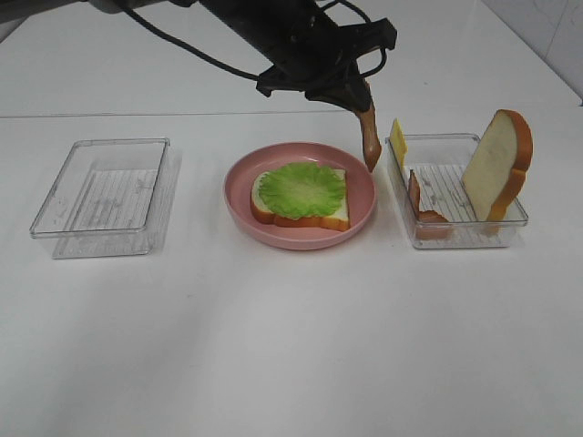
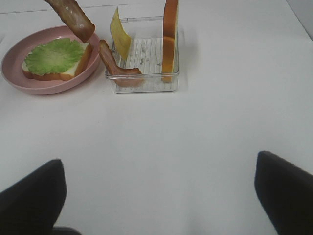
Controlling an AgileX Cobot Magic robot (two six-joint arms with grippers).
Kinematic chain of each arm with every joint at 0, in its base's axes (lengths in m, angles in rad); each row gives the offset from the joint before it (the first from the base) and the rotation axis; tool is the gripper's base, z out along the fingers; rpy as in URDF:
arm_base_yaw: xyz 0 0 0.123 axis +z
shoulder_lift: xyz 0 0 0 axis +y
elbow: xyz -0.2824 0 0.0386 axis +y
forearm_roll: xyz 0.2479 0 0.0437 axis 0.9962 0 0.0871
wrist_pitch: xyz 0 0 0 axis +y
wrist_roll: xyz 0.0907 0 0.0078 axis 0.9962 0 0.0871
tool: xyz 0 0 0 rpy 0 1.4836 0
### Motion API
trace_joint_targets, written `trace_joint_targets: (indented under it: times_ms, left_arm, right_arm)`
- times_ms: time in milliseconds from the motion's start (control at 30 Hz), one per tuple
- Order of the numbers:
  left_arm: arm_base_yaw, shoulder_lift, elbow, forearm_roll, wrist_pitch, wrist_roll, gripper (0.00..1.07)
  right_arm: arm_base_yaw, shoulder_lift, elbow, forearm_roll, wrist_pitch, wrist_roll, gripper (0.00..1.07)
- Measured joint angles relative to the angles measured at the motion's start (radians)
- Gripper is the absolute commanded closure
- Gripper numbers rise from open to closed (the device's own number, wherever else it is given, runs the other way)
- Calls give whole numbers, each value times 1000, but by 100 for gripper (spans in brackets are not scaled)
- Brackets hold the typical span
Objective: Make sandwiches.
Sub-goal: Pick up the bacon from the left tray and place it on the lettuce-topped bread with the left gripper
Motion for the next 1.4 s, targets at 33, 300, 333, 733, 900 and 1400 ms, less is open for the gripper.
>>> trace_joint_targets:
  times_ms: [33,300,333,733,900,1400]
  left_arm:
    - [0,0,0,0,0,0,107]
    - [3,54,0,33,-2,-9,107]
    - [4,64,0,42,3,-9,107]
    - [26,100,0,243,73,-43,107]
    - [26,100,0,368,101,-95,107]
    - [26,100,0,492,142,-128,75]
  right_arm:
    - [0,0,0,0,0,0,9]
    - [0,0,0,0,0,0,9]
    - [0,0,0,0,0,0,9]
    - [0,0,0,0,0,0,9]
    - [0,0,0,0,0,0,9]
    - [0,0,0,0,0,0,9]
